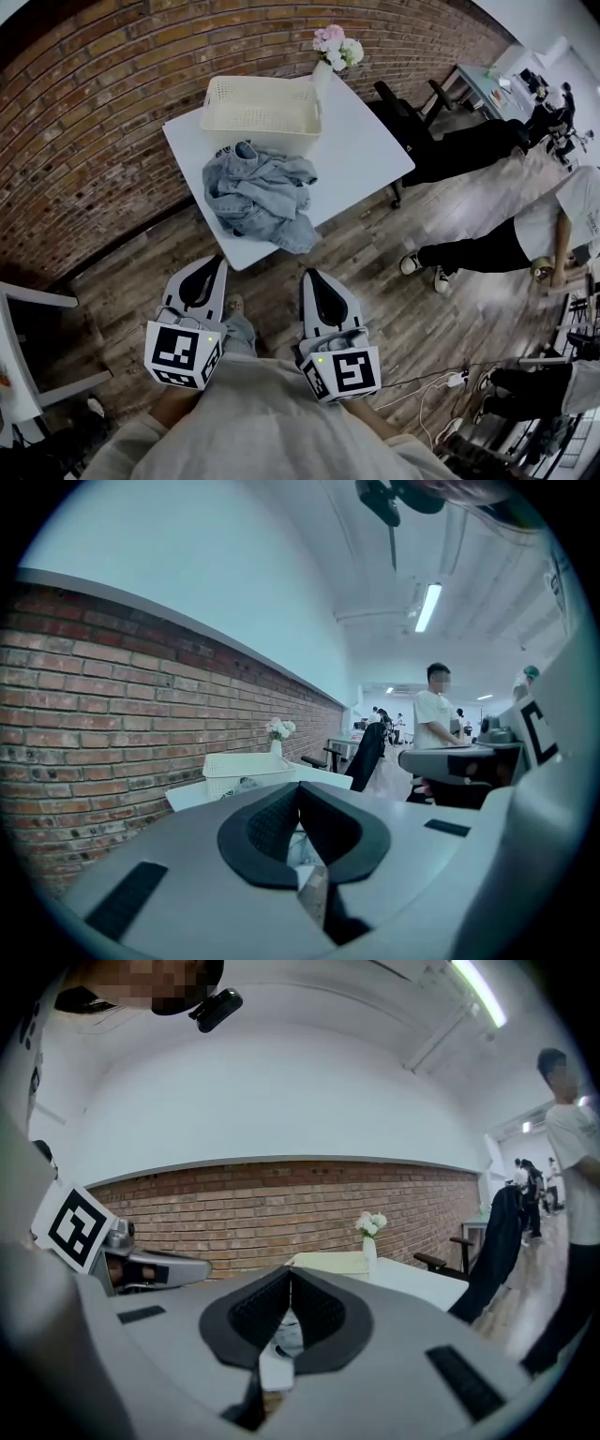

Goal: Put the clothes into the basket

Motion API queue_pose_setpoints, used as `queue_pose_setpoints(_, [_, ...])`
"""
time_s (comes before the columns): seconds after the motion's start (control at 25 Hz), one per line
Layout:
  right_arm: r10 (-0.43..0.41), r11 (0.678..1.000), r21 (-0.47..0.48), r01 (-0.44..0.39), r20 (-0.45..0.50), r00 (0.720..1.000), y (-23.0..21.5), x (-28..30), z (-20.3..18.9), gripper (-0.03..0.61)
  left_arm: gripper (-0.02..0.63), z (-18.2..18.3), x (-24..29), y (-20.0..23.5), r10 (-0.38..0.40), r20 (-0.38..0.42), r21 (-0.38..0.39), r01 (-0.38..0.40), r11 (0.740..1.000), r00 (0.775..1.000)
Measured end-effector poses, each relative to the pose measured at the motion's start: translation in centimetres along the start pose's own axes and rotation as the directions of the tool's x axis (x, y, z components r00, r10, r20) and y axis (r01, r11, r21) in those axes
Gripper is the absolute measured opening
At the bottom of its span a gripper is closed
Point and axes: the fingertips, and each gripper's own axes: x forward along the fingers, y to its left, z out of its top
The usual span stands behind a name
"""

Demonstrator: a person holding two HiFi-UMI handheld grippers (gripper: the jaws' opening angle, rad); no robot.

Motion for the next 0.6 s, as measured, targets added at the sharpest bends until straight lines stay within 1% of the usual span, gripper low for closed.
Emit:
queue_pose_setpoints(0.32, [-0.048,0.999,0.024,0.048,-0.010,0.999,-1.8,6.1,0.4,0.008,0.009,1.2,5.5,3.3,-0.071,-0.038,0.005,0.072,0.997,0.997])
queue_pose_setpoints(0.48, [-0.076,0.996,0.042,0.077,-0.034,0.997,-2.6,9.5,0.1,0.008,0.009,1.1,8.4,5.7,-0.096,-0.062,-0.015,0.095,0.995,0.993])
queue_pose_setpoints(0.6, [-0.103,0.993,0.058,0.105,-0.041,0.994,-3.3,11.7,-0.3,0.008,0.009,0.7,10.4,7.2,-0.121,-0.085,-0.015,0.121,0.993,0.989])
